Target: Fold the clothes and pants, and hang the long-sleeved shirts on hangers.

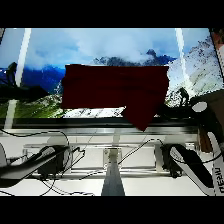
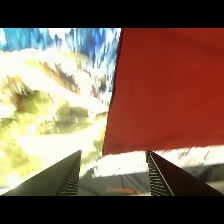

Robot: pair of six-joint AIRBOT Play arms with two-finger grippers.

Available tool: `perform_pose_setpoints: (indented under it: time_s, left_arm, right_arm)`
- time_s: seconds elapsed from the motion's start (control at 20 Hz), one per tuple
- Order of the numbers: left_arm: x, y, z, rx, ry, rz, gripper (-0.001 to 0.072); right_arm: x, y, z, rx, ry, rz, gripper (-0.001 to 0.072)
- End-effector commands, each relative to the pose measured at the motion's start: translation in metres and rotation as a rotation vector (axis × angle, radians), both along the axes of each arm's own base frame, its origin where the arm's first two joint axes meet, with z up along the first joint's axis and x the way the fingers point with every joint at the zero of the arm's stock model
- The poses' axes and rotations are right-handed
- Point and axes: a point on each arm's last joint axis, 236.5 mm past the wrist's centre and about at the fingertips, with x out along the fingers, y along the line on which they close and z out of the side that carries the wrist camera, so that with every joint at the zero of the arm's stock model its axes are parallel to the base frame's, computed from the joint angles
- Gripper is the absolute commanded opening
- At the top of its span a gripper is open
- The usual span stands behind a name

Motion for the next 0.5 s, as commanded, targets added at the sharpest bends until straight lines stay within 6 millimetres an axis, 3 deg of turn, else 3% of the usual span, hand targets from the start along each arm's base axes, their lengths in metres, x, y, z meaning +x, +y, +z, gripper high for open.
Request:
perform_pose_setpoints:
  time_s: [0.0, 0.05, 0.15, 0.35, 0.45]
  left_arm:
    - [-0.022, -0.009, -0.026, -0.027, 0.062, 0.014, 0.0433]
    - [-0.024, -0.01, -0.029, -0.03, 0.069, 0.015, 0.0432]
    - [-0.025, -0.011, -0.032, -0.034, 0.078, 0.015, 0.0433]
    - [-0.026, -0.01, -0.042, -0.045, 0.106, 0.019, 0.0432]
    - [-0.029, -0.012, -0.052, -0.062, 0.139, 0.019, 0.0432]
  right_arm:
    - [-0.007, 0.009, -0.023, 0.052, 0.072, -0.027, 0.0412]
    - [-0.008, 0.013, -0.027, 0.065, 0.074, 0.008, 0.0406]
    - [-0.005, 0.021, -0.026, 0.098, 0.036, 0.062, 0.0307]
    - [0.005, 0.033, -0.013, 0.156, -0.03, 0.088, 0.0288]
    - [0.007, 0.042, -0.006, 0.194, -0.061, 0.114, 0.0129]
